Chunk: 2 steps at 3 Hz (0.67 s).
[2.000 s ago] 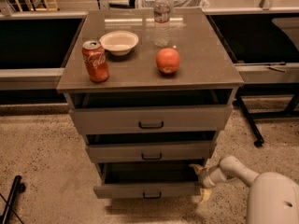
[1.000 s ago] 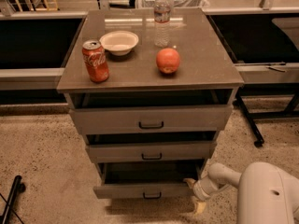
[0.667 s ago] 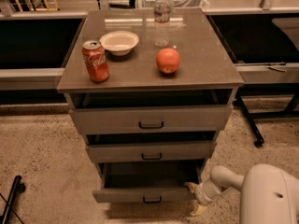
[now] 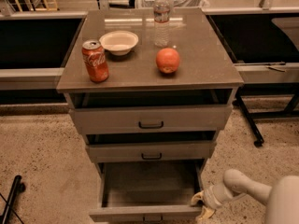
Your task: Open bottom drawer
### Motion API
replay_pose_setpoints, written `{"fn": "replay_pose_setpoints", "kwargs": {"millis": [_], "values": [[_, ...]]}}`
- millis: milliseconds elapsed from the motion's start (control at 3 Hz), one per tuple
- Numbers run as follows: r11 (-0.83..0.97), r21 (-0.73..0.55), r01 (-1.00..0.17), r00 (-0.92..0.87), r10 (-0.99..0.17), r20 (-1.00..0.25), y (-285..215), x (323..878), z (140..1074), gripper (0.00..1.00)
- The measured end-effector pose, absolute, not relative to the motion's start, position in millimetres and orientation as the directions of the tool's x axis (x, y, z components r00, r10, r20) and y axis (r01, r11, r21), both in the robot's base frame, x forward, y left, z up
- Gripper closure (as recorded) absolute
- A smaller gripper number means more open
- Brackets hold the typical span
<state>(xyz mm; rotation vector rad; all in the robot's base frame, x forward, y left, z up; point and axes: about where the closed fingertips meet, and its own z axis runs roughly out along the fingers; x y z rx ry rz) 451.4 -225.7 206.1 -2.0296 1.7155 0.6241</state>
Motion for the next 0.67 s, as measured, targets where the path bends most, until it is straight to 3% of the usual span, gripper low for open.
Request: {"fn": "replay_pose_setpoints", "kwargs": {"millis": [667], "values": [[-0.159, -0.114, -0.981, 0.195, -0.776, -0.599, -221, 446, 268, 0.00]]}}
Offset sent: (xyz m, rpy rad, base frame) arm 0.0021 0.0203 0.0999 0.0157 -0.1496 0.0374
